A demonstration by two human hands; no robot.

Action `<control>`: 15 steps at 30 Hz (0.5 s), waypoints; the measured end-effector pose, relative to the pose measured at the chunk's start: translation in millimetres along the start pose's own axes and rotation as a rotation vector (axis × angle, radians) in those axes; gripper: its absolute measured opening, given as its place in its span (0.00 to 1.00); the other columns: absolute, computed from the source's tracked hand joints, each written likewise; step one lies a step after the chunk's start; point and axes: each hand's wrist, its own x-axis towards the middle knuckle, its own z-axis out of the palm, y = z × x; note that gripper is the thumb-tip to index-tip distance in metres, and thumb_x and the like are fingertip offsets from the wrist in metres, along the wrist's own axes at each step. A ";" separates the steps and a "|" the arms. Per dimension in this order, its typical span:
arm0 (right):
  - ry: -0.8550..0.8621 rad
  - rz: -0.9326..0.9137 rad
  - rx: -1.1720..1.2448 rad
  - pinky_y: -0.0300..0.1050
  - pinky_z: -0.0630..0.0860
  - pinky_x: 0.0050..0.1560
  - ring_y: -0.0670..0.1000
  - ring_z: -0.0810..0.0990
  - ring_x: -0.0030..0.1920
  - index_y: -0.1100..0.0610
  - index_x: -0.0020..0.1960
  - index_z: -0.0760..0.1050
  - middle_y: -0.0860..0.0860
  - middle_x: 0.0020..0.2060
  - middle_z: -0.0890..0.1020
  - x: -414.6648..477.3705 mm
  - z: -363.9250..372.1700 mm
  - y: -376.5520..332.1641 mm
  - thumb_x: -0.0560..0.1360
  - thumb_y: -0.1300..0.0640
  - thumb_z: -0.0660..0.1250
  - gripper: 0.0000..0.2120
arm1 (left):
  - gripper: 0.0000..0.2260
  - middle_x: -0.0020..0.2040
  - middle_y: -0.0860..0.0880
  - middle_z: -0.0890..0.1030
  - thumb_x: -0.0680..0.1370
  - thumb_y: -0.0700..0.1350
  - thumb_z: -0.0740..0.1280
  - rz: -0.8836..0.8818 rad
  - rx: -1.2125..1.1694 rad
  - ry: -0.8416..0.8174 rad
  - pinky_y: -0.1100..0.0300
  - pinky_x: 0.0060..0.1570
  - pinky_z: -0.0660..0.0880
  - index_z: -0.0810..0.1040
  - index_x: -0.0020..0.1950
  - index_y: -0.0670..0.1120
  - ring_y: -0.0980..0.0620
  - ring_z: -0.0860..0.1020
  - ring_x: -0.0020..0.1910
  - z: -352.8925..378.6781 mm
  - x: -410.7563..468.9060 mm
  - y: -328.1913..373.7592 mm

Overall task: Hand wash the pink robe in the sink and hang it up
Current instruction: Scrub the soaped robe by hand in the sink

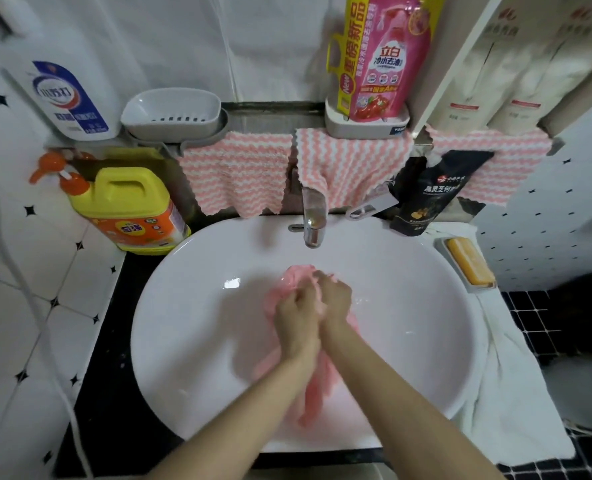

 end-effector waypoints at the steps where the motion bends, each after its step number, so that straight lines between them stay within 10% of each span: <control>1: 0.041 0.097 0.045 0.34 0.71 0.30 0.58 0.82 0.39 0.64 0.49 0.77 0.56 0.39 0.82 4.5 0.9 4.0 0.79 0.54 0.55 0.17 | 0.17 0.32 0.44 0.80 0.78 0.46 0.63 -0.026 -0.051 -0.018 0.55 0.42 0.74 0.76 0.30 0.45 0.46 0.78 0.37 -1.8 -3.5 3.8; 5: -0.027 0.156 -0.071 0.44 0.70 0.38 0.55 0.78 0.38 0.59 0.38 0.76 0.51 0.32 0.78 -6.6 7.8 11.0 0.77 0.61 0.61 0.10 | 0.16 0.46 0.37 0.82 0.77 0.50 0.63 -0.188 -0.061 -0.007 0.53 0.50 0.73 0.81 0.43 0.39 0.40 0.79 0.49 -5.2 20.3 21.1; 8: -0.051 0.137 -0.324 0.43 0.66 0.40 0.54 0.80 0.47 0.57 0.49 0.76 0.51 0.43 0.81 6.3 3.1 -5.1 0.79 0.57 0.57 0.09 | 0.11 0.31 0.49 0.81 0.71 0.50 0.65 -0.063 -0.078 -0.086 0.55 0.44 0.74 0.82 0.32 0.47 0.46 0.79 0.37 -0.3 -7.6 16.3; 12: 0.023 0.096 -0.030 0.44 0.72 0.35 0.53 0.77 0.31 0.55 0.27 0.72 0.50 0.26 0.75 -1.8 14.6 0.2 0.75 0.63 0.61 0.17 | 0.17 0.39 0.33 0.80 0.74 0.45 0.64 -0.182 -0.084 -0.007 0.57 0.41 0.68 0.72 0.25 0.44 0.44 0.73 0.36 -7.5 24.9 21.7; 15: 0.046 -0.269 -0.713 0.37 0.70 0.26 0.51 0.80 0.28 0.57 0.33 0.76 0.51 0.26 0.79 25.3 4.9 -2.5 0.69 0.61 0.62 0.08 | 0.15 0.36 0.44 0.83 0.72 0.51 0.68 -0.059 -0.080 -0.046 0.59 0.42 0.72 0.79 0.26 0.48 0.46 0.79 0.37 -4.3 -4.9 21.1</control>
